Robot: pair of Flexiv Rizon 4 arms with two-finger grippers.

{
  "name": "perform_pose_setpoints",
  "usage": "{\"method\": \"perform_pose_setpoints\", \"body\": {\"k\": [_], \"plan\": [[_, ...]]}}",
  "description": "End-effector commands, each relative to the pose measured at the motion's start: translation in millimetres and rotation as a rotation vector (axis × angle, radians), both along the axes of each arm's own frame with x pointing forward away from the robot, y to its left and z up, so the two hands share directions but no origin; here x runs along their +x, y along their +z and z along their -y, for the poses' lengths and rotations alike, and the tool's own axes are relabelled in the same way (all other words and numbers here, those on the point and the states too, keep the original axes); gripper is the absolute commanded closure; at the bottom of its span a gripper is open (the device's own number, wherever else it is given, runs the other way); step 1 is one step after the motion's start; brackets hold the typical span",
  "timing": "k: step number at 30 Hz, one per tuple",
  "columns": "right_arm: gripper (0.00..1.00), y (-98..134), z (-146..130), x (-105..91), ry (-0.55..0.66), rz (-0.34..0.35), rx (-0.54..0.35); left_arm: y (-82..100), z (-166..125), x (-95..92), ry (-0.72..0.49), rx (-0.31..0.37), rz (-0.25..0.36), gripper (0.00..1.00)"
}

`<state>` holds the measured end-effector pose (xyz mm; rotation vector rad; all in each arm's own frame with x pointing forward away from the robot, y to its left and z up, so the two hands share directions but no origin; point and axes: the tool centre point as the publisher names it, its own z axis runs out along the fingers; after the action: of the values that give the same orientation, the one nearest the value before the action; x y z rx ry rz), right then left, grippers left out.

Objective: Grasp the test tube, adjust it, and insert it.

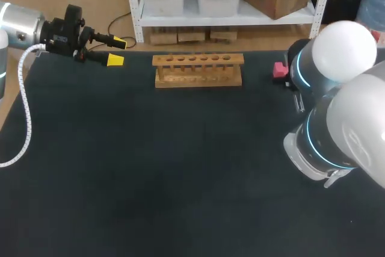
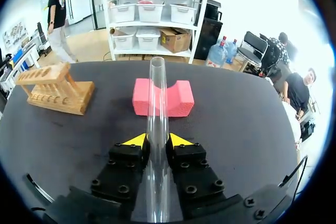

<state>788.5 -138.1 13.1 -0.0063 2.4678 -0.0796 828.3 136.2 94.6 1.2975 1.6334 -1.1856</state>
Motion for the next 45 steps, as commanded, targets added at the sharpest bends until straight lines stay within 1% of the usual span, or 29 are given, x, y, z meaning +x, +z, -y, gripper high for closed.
{"method": "perform_pose_setpoints", "body": {"k": [1,11,15,18,23,30,34,39,45], "plan": [[1.0,28.4,-15.3,-15.1,-0.023,-0.016,-0.01,-0.6,-0.3,0.2,-0.001,0.0,0.001,0.0],[1.0,66.4,-54.9,-30.4,-0.026,-0.009,-0.001,-0.6,-0.3,0.2,-0.001,0.0,0.001,0.0],[1.0,73.8,-68.3,-33.3,-0.034,0.009,0.002,-0.6,-0.3,0.2,-0.001,0.0,0.001,0.0],[1.0,77.4,-79.6,-30.4,-0.029,0.033,0.011,-0.6,-0.3,0.2,-0.001,0.0,0.001,0.0],[1.0,77.9,-104.0,-21.4,0.02,0.058,0.028,-0.6,-0.3,0.2,-0.001,0.0,0.001,0.0],[1.0,69.3,-132.5,-9.5,0.08,0.072,0.076,-0.6,-0.3,0.2,-0.001,0.0,0.001,0.0],[1.0,68.8,-143.5,-5.2,0.081,0.092,0.128,-0.6,-0.3,0.2,-0.001,0.0,0.001,0.0],[1.0,69.2,-155.9,-1.9,0.076,0.094,0.151,-0.6,-0.3,0.2,-0.001,0.0,0.001,0.0],[1.0,63.1,-161.8,-4.8,0.068,0.08,0.17,-0.6,-0.3,0.2,-0.001,0.0,0.001,0.0]]}}
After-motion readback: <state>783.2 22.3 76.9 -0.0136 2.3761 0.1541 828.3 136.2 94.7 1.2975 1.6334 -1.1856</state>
